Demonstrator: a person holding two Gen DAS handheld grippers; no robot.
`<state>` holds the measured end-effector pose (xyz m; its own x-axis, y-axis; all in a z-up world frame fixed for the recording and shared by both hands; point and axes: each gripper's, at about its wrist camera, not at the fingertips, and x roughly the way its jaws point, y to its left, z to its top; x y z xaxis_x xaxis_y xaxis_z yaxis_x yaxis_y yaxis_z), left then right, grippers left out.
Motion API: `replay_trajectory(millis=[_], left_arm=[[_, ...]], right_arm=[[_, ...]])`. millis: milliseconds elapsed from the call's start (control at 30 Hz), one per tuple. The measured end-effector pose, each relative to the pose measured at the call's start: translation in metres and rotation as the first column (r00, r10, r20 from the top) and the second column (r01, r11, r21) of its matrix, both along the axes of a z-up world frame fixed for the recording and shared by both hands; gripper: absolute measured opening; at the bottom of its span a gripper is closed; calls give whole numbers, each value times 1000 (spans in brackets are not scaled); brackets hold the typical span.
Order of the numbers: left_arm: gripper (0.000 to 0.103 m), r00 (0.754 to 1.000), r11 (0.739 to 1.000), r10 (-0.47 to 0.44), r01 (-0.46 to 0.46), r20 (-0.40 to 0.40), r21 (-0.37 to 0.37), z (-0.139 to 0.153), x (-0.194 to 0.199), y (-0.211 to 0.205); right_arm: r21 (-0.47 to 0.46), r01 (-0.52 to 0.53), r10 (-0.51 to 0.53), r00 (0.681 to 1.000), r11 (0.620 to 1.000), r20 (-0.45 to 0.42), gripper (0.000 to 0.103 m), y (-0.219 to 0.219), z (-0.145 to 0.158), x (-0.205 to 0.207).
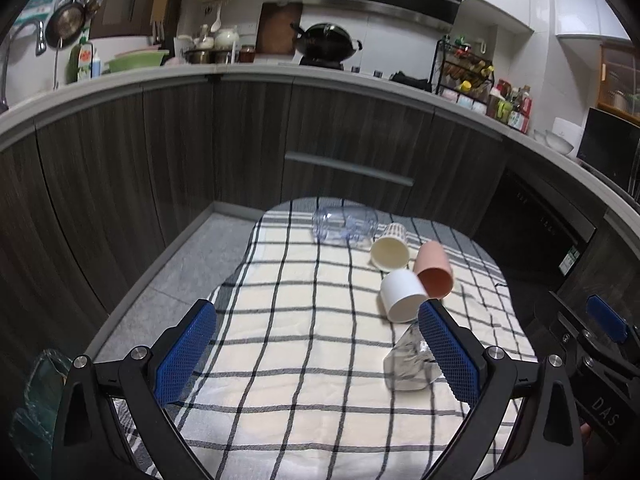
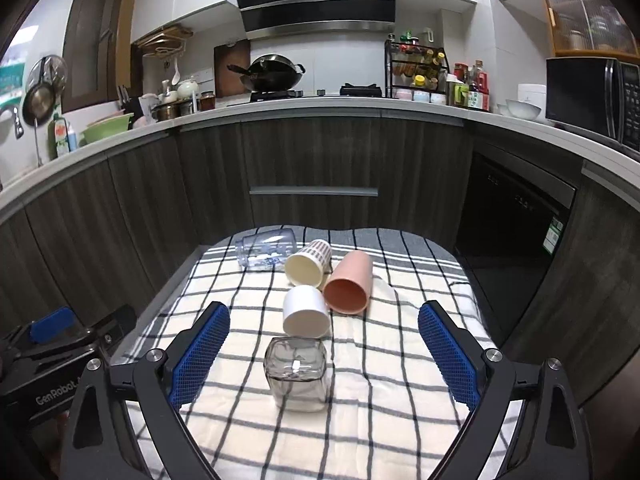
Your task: Flip cup upside down
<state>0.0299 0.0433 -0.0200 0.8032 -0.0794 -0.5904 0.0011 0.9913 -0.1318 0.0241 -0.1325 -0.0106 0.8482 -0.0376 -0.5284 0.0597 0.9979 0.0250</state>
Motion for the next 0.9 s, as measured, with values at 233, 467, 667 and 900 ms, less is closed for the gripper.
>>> replay_trajectory(millis=[233, 467, 667, 900], left_arm=[[103, 996, 999, -33, 30, 81, 41, 21, -22, -16], [103, 995, 996, -32, 24, 98, 83, 29, -29, -29], [103, 994, 994, -33, 22, 102, 109, 31, -31, -37], [103, 993, 993, -32, 19, 111, 120, 33, -33, -39]], right_arm=[[0, -1, 1, 999, 1000, 50, 95, -9, 17, -19], [12, 11, -12, 998, 1000, 64, 95, -22, 25, -28], [35, 36, -38, 998, 999, 53, 96, -33, 25, -32], [41, 43, -45, 997, 998, 54, 96, -36, 24, -33]])
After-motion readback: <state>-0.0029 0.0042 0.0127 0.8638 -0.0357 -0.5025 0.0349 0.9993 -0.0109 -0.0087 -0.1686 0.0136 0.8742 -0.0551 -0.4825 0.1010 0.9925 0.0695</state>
